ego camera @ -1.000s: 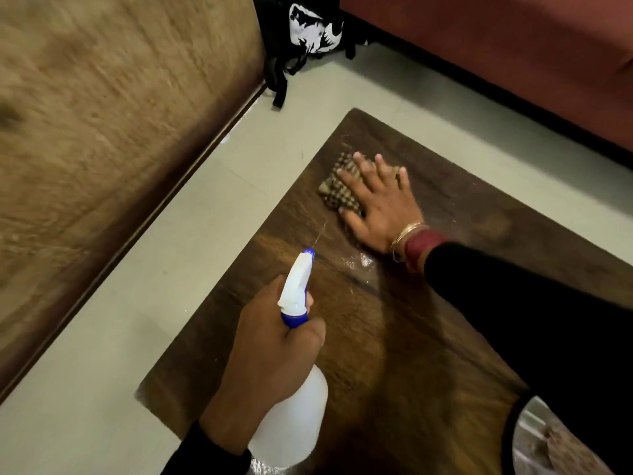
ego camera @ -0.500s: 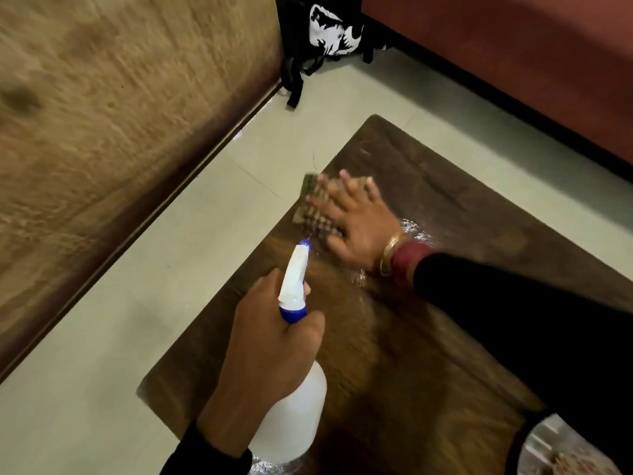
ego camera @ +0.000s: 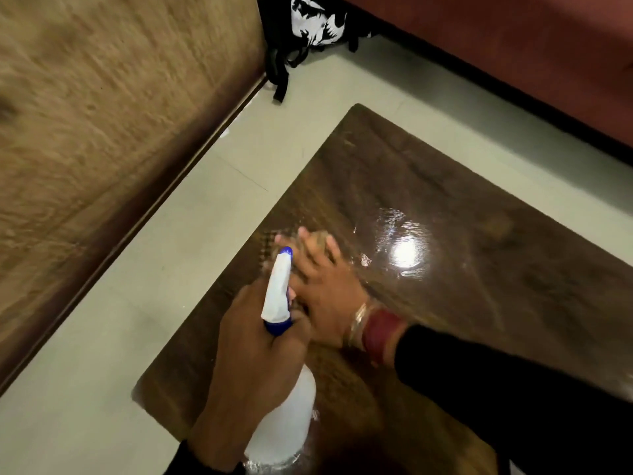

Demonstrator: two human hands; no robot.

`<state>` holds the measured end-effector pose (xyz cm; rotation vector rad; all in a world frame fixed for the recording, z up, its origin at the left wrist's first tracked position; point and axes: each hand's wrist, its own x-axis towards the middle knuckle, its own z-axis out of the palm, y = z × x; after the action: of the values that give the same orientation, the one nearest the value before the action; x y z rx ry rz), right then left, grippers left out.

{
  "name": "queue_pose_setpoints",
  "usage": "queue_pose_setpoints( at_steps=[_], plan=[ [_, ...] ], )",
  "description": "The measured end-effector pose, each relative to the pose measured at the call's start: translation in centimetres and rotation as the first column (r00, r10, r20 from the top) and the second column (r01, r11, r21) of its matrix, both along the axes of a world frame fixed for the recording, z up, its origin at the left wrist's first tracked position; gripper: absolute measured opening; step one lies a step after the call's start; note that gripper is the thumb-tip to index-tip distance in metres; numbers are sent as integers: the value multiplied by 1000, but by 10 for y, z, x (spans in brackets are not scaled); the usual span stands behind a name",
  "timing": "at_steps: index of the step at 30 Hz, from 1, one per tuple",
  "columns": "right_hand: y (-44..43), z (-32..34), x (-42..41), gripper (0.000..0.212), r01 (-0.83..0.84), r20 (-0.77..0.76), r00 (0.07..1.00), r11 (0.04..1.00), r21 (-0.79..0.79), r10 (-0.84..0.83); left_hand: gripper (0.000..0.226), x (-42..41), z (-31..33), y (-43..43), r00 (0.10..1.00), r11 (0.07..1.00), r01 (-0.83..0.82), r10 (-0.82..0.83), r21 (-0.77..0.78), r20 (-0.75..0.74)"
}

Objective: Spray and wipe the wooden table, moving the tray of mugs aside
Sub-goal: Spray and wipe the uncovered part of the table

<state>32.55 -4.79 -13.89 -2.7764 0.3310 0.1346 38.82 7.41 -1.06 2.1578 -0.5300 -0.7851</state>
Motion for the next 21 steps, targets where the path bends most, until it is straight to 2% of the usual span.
queue_pose_setpoints(
  at_steps=[2,3,5,8,10,12,14,17,18,21],
  plan=[
    [11,1,-36,74,-39,-9,999,999,3,39,40,2,1,-2,1000,1000,6,-6,-3,0],
    [-3,1,-50,78,21,-33,999,1000,-9,-21,34,2,0,-1,1000,1000,23,-23,-4,0],
    [-48,-2,-73,80,264,-73,962,964,-19,-265,31,-2,-3,1,998,998,61,-61,24,6],
    [-130,-2,-84,75,617,-99,779,785,-55,-619,41,-10,-5,7,998,996,62,-61,69,-12],
    [-166,-2,-67,75,742,-109,663,670,-37,-740,42,-16,-5,12,997,995,76,-75,67,-21],
    [-169,-5,-41,77,793,-108,602,608,-36,-791,44,-22,-6,17,997,997,81,-81,18,5],
    [-141,-8,-22,78,756,-93,649,654,-31,-755,50,-24,-7,20,996,996,86,-86,-1,11],
    [-52,-9,-24,78,585,-53,809,811,-15,-585,23,-22,-8,19,994,993,112,-112,-26,3],
    [-16,-8,-32,79,526,-48,849,850,0,-526,21,-21,-10,19,992,992,123,-123,-28,12],
    [88,0,-82,83,393,-80,918,919,36,-389,28,-21,-10,21,991,991,133,-133,-5,5]
  ],
)
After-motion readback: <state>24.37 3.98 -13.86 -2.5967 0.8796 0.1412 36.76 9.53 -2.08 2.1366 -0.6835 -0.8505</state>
